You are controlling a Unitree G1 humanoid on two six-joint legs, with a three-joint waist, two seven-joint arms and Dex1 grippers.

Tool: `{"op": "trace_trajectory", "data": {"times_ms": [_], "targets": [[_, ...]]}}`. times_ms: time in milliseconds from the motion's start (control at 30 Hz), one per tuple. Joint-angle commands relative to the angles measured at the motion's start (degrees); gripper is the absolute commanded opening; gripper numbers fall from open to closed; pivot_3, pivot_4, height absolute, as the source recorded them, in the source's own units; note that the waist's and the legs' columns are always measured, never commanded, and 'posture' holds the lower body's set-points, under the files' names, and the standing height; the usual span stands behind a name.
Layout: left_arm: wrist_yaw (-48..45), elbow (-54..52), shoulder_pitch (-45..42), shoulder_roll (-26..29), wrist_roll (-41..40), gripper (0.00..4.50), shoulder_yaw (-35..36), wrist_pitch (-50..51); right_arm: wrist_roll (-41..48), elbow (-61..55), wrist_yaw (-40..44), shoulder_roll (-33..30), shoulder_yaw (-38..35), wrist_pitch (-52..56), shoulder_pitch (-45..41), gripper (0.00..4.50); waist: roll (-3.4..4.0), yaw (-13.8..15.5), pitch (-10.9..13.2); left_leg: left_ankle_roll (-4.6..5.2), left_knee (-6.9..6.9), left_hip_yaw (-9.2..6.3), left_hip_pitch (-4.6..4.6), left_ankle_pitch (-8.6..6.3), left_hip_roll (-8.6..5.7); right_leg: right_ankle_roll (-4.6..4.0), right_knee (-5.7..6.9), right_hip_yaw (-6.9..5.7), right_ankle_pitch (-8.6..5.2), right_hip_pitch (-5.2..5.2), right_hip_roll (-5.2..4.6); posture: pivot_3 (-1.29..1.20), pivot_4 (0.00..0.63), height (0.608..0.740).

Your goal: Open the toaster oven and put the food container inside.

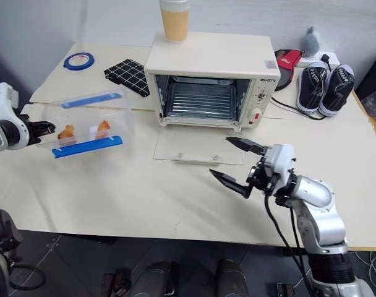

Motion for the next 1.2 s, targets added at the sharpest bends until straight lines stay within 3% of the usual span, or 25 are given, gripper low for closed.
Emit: {"op": "trace_trajectory", "data": {"times_ms": [33, 300, 400, 533, 1000, 1200], "targets": [[-0.35, -6.75, -4.43, -4.43, -2.30, 0.06, -0.25, 5.04, 0.98, -3.67, -1.56, -1.04, -3.40, -0.08, 3.13, 4.50, -0.01, 0.46, 0.00, 0.00, 0.00, 0.00, 0.00, 0.00, -0.01, 0.00, 0.00, 0.00, 0.00, 0.00, 0.00, 0.00, 0.150, 0.740], [9.23, -9.99, -9.34, -20.35, -4.39, 0.06, -1.99, 5.68, 0.34, -8.86, -5.67, -0.42, -4.79, -0.18, 8.73, 4.50, -0.01, 0.25, 0.01, 0.02, 0.03, 0.05, 0.00, 0.02, -0.07, 0.00, 0.02, 0.05, 0.00, 0.00, 0.01, 0.00, 0.150, 0.740], [11.50, -10.13, -9.84, -23.61, -3.81, 0.06, -2.18, 5.68, -0.08, -9.93, -7.31, 0.11, -4.56, -0.19, 9.43, 4.50, -0.01, 0.15, 0.01, -0.01, 0.00, 0.10, 0.02, 0.03, -0.10, 0.00, 0.03, 0.08, 0.00, -0.03, 0.07, 0.00, 0.150, 0.740], [17.78, -10.81, -11.04, -31.81, -0.11, 0.06, 3.07, 5.68, -0.33, -11.90, -9.55, 0.70, -4.85, -0.50, 11.26, 4.50, -0.02, 0.60, 0.01, -0.02, 0.04, 0.09, 0.00, 0.04, -0.10, 0.00, 0.01, 0.08, 0.00, -0.02, 0.06, 0.00, 0.150, 0.740], [18.93, -9.76, -11.64, -38.15, 9.96, 0.06, -0.95, 4.16, -2.16, -13.21, -13.47, 3.34, -3.14, -2.35, 12.29, 4.50, -0.02, 0.62, 0.01, 0.00, 0.04, 0.10, 0.00, 0.04, -0.14, 0.01, 0.01, 0.07, 0.01, -0.01, 0.05, 0.00, 0.150, 0.740], [17.31, -8.61, -12.37, -39.22, 12.27, 1.87, -0.86, 2.71, -2.81, -12.58, -13.65, 4.00, -2.61, -3.10, 12.03, 4.50, -0.02, 0.60, 0.01, -0.01, 0.04, 0.10, 0.00, 0.04, -0.14, 0.01, 0.01, 0.07, 0.01, -0.01, 0.05, 0.00, 0.150, 0.740]]}}
